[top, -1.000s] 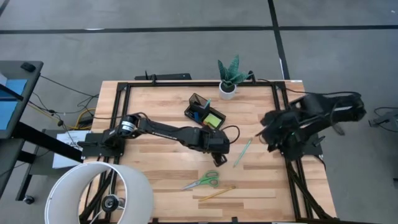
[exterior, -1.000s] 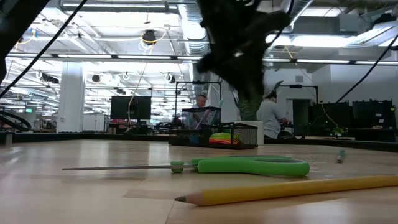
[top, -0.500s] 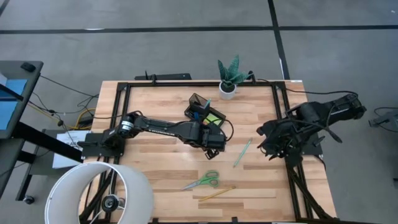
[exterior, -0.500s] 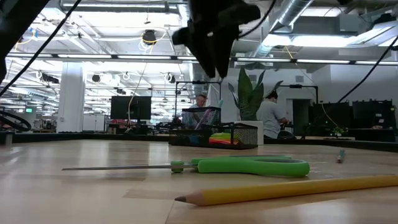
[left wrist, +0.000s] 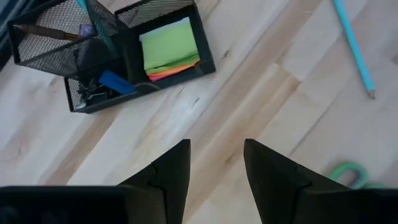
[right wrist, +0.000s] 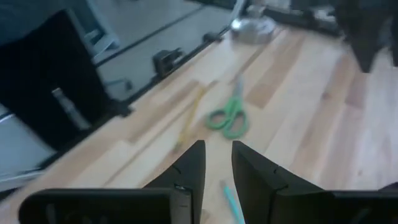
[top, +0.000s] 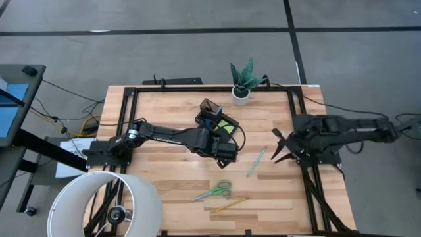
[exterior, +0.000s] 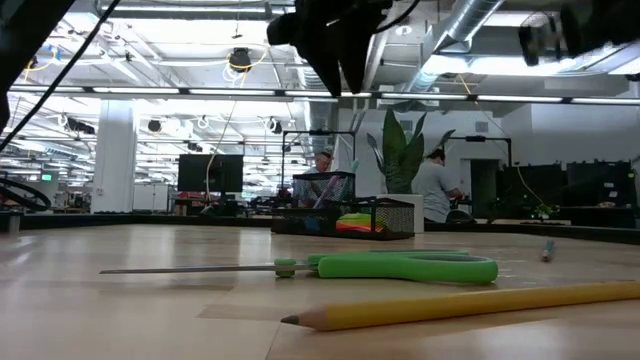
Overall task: Pick and place office supplies into organizer
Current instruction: Put the light blue pencil into the black desk organizer
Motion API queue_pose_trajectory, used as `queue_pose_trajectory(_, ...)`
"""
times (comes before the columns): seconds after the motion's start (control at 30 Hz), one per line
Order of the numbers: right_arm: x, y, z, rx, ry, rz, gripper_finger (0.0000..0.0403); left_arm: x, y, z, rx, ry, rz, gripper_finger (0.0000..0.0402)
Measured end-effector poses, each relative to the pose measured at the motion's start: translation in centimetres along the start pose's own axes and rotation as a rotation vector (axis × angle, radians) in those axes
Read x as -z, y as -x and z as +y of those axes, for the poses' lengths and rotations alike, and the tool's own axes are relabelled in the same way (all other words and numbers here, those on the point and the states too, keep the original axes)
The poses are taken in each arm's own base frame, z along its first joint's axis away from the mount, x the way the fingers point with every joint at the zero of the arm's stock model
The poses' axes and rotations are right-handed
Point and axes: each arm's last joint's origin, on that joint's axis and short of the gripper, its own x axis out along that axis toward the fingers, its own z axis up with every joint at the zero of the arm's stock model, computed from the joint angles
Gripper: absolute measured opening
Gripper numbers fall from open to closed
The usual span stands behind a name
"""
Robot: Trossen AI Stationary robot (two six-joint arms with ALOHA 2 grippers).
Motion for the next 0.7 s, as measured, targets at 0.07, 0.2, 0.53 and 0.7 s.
queue_pose_trajectory(0.07,2.6,-0.9,-0.1,0.045,0.01,-0.048,0.0071,-0.1,0.3,0.0,0.012,0.011,-0.003,0.0144)
queue_pose_trajectory(0.2,5.4,-1.8,-0.3,0.087,0.018,-0.101,0.0071,-0.3,0.5,0.0,0.049,0.013,0.013,0.0144)
queue_pose_trajectory(0.53,3.2,-0.8,-1.3,0.38,-0.181,-0.178,0.0066,-1.0,0.1,0.6,0.064,-0.015,0.034,0.0144)
queue_pose_trajectory(0.7,5.2,-2.3,-1.8,0.382,-0.06,-0.053,0.0065,-1.2,0.0,0.9,0.071,-0.064,0.043,0.0144)
